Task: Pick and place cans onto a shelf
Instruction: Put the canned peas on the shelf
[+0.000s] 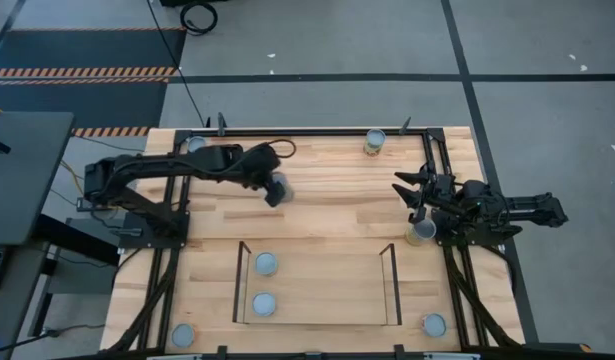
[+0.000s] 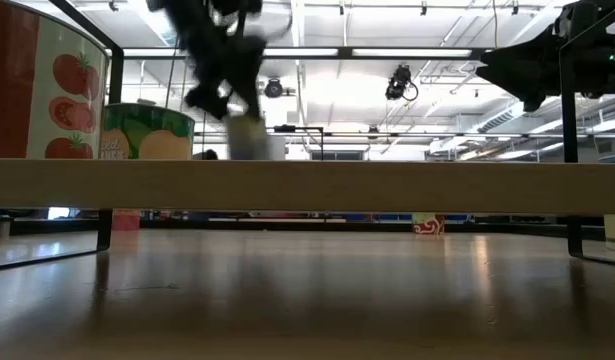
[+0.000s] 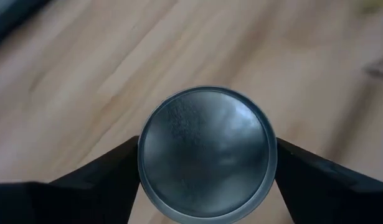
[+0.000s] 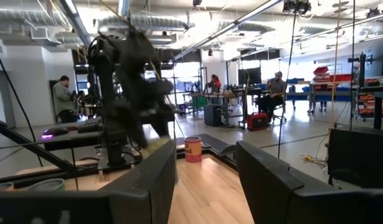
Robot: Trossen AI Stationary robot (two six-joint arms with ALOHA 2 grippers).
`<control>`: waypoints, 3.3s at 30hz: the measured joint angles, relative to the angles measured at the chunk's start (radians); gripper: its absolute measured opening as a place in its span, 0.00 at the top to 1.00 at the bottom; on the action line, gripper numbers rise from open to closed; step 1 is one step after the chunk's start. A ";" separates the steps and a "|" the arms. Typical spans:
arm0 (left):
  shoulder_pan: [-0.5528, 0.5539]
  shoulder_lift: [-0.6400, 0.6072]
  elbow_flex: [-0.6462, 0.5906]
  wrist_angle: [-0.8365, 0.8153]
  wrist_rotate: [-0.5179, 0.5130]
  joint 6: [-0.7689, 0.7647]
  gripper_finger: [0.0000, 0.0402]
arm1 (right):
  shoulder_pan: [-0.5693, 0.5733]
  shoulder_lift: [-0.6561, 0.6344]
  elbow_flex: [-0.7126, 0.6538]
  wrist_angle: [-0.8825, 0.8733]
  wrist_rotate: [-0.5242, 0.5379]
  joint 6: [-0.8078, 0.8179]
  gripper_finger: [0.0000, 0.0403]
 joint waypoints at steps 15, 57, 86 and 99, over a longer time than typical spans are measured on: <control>-0.418 0.193 0.605 -0.289 -0.021 0.025 0.21 | 0.003 0.000 0.000 0.094 -0.102 0.065 0.57; -0.446 0.522 0.641 -0.430 0.236 0.735 0.14 | 0.292 0.524 0.464 -0.009 -0.203 0.078 0.57; -0.434 0.511 0.616 -0.442 0.211 0.740 0.12 | 0.289 0.524 0.464 0.164 -0.200 0.357 0.57; -0.460 0.507 0.660 -0.497 0.133 0.684 0.12 | 0.288 0.524 0.464 0.164 -0.181 0.355 0.57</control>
